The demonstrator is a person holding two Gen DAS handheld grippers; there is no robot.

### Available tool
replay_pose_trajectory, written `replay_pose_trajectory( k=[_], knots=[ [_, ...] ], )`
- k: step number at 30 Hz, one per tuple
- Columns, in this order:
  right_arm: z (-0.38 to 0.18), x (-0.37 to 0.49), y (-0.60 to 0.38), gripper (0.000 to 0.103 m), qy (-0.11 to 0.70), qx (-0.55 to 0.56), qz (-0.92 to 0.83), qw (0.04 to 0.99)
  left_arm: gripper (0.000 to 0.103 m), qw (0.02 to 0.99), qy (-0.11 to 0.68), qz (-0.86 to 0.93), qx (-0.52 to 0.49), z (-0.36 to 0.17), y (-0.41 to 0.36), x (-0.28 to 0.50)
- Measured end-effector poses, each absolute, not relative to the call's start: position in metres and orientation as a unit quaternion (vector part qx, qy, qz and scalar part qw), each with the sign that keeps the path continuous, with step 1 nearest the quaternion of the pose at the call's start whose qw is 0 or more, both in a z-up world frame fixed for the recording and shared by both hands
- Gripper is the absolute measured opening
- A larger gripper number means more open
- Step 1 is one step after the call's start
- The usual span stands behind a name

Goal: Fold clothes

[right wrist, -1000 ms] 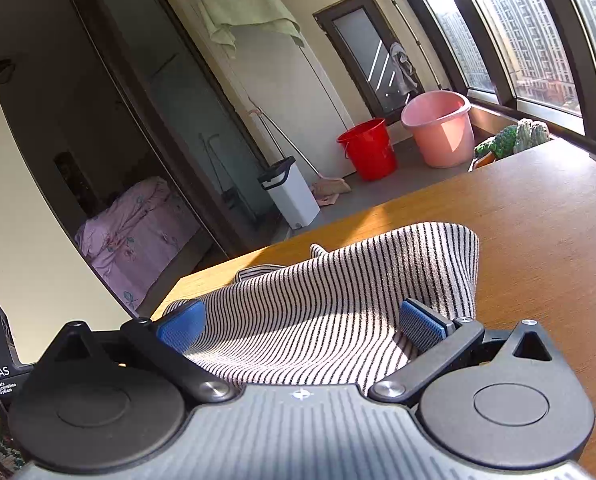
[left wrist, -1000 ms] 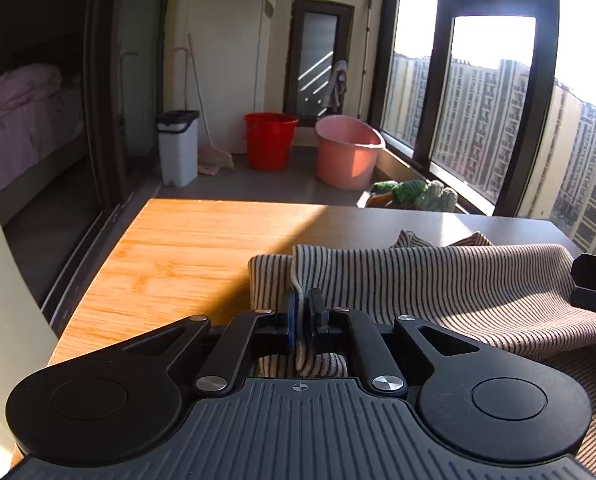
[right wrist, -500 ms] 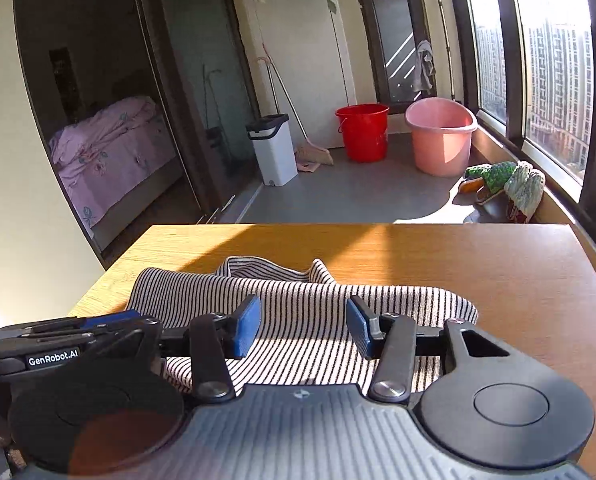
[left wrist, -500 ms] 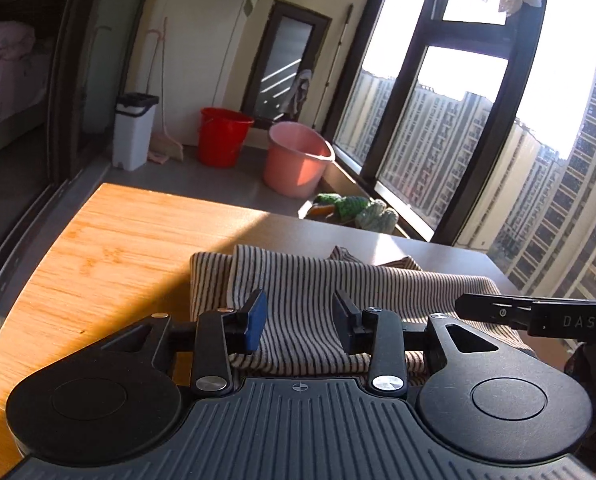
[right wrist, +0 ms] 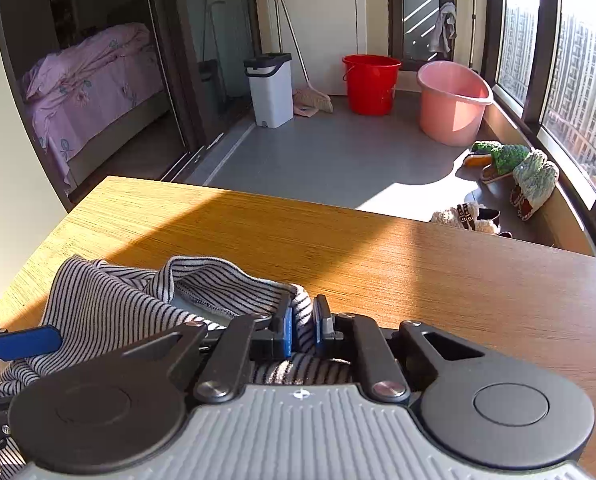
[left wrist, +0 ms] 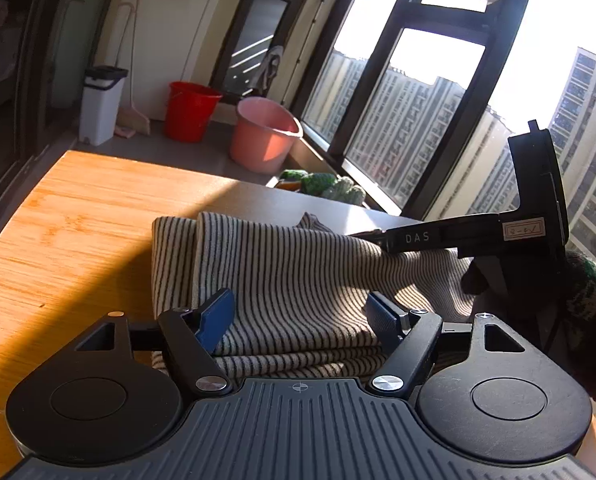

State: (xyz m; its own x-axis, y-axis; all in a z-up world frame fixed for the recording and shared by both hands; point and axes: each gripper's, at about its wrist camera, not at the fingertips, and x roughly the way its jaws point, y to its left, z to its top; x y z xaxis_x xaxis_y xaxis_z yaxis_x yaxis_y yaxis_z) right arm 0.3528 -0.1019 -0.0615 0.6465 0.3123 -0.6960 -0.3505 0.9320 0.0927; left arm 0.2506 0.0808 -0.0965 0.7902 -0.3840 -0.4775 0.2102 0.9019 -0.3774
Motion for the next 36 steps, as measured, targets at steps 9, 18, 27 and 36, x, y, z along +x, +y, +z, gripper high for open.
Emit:
replay_pose_trajectory(
  k=[9,18,27,36],
  knots=[
    [-0.029,0.236,-0.155,0.006,0.354,0.086,0.246,0.898,0.102,0.938,0.213,-0.127,-0.241,-0.051,0.139,0.241],
    [-0.062,0.186,-0.160,0.006,0.356,0.101,0.232,0.900,0.084,0.941,0.259,-0.155,-0.151,-0.051,0.094,0.237],
    [-0.071,0.185,-0.165,0.003,0.351,0.100,0.232,0.902,0.090,0.942,0.261,-0.145,-0.156,-0.052,0.089,0.270],
    [-0.081,0.173,-0.160,0.002,0.302,0.074,0.228,0.923,0.056,0.963,0.201,-0.131,-0.121,-0.091,0.073,0.235]
  ],
)
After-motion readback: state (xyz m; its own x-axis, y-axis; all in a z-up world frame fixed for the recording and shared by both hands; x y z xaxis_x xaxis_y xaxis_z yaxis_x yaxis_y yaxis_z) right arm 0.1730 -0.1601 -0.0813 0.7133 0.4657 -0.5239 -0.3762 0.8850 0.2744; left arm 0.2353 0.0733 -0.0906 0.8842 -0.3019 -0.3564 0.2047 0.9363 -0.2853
